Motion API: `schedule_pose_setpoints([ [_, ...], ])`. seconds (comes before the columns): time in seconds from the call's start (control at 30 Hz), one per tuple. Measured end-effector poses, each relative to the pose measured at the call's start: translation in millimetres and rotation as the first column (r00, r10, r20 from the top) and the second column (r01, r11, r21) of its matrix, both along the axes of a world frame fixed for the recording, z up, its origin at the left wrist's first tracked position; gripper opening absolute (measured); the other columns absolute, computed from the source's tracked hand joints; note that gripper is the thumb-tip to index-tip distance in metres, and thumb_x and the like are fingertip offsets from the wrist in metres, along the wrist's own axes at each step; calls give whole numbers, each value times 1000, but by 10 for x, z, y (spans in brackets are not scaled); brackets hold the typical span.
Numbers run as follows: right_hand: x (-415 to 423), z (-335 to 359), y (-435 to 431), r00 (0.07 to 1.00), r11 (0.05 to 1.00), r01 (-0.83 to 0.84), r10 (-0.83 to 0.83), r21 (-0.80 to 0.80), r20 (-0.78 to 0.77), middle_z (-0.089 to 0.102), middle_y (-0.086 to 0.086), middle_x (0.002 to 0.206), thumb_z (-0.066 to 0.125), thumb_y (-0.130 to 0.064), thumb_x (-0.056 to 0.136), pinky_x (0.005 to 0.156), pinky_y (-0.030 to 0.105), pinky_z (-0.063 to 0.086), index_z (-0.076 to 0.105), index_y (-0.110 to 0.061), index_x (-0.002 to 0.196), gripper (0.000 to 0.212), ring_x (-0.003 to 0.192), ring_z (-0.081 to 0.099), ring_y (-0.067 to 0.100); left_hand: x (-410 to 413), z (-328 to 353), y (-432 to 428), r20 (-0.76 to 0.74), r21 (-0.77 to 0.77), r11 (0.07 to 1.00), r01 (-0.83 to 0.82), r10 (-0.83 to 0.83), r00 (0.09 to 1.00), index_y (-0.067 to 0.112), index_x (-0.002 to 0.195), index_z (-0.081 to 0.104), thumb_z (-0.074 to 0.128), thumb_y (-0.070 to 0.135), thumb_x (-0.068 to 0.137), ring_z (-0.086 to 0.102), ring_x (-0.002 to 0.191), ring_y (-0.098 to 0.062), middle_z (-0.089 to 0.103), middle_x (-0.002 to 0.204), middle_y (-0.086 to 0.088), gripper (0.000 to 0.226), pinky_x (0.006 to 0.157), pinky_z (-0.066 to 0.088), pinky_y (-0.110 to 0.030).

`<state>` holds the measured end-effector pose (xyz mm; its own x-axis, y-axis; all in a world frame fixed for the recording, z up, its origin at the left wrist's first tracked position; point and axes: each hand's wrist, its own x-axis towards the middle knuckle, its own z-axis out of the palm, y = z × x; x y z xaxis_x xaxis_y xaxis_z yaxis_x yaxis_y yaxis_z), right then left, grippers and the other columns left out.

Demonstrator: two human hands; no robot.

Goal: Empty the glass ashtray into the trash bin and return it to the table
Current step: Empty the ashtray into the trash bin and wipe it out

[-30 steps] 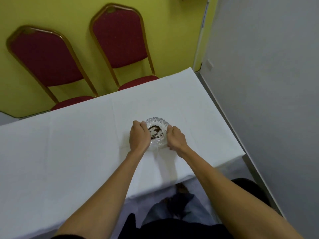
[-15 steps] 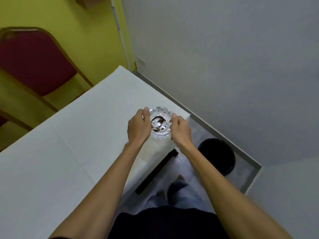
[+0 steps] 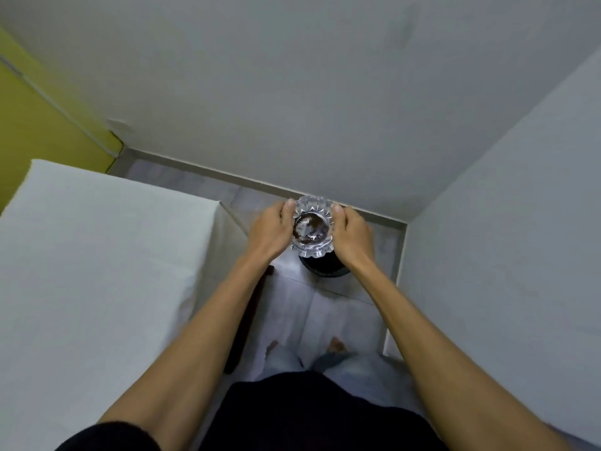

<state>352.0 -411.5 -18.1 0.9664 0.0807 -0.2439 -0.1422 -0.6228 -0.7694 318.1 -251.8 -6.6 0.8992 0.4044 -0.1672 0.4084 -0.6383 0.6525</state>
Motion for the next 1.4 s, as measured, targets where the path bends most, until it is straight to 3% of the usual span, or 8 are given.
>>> schedule_pose_setpoints([
  [0.27, 319, -404, -439, 998, 997, 43, -46, -66, -48, 60, 1, 83, 32, -43, 107, 73, 38, 45, 52, -19, 83, 39, 83, 60, 27, 423, -440, -450, -52, -30, 992, 121, -122, 991, 12, 79, 56, 32, 41, 105, 62, 77, -30, 65, 78, -10, 46, 67, 38, -33],
  [0.5, 632, -1526, -305, 998, 996, 63, -64, -67, -3, 51, -9, 68, 28, -46, 107, 63, 35, 43, 48, -27, 74, 43, 66, 51, 14, 718, -1585, -457, 30, -21, 1000, 21, -20, 999, 10, 92, 66, 33, 37, 106, 60, 77, -23, 68, 80, -3, 45, 66, 36, -28],
  [0.6, 743, -2256, -271, 999, 998, 38, -38, -50, -1, 64, 0, 80, 27, -47, 107, 69, 37, 50, 59, -14, 89, 49, 75, 62, 20, 787, -2300, -429, 43, -34, 999, 4, -3, 999, 17, 81, 51, 32, 37, 106, 51, 66, -14, 54, 71, 6, 37, 61, 32, -25],
  [0.8, 886, -3640, -224, 998, 993, -55, 59, -106, 30, 69, 6, 90, 29, -34, 108, 78, 46, 56, 61, -11, 100, 40, 82, 66, 26, 955, -3818, -365, 11, -76, 997, -33, 34, 999, 13, 86, 55, 30, 37, 107, 52, 69, -12, 54, 73, 8, 40, 53, 32, -17],
  [0.93, 881, -4331, -251, 985, 973, -135, 152, -185, 81, 67, 8, 98, 36, -20, 100, 79, 48, 56, 58, -13, 105, 23, 87, 65, 28, 1038, -4670, -319, 4, -108, 993, -43, 44, 999, 5, 96, 61, 30, 37, 106, 53, 80, -17, 59, 86, -2, 46, 69, 36, -27],
  [1.03, 837, -4785, -298, 968, 960, -192, 219, -202, 121, 61, 10, 110, 43, -21, 96, 84, 48, 55, 58, -12, 122, 31, 97, 62, 30, 1130, -5159, -265, -9, -78, 996, -29, 29, 1000, 8, 91, 56, 28, 37, 107, 53, 83, -22, 57, 88, -4, 43, 71, 35, -31],
  [1.13, 727, -5147, -419, 934, 943, -221, 278, -250, 223, 55, 13, 126, 53, 3, 90, 92, 45, 54, 54, -10, 141, 53, 110, 60, 32, 1187, -5493, -196, -21, -58, 998, -34, 33, 999, 9, 92, 52, 27, 37, 107, 59, 92, -32, 64, 96, -14, 41, 73, 36, -33],
  [1.4, 665, -5472, -544, 659, 833, -259, 522, -488, 541, 71, 9, 109, 76, -13, 81, 68, 41, 47, 74, -6, 98, 18, 92, 69, 32, 1246, -5648, -184, -102, -60, 998, 31, -37, 994, 1, 97, 60, 26, 34, 107, 60, 103, -42, 66, 108, -24, 49, 77, 37, -34],
])
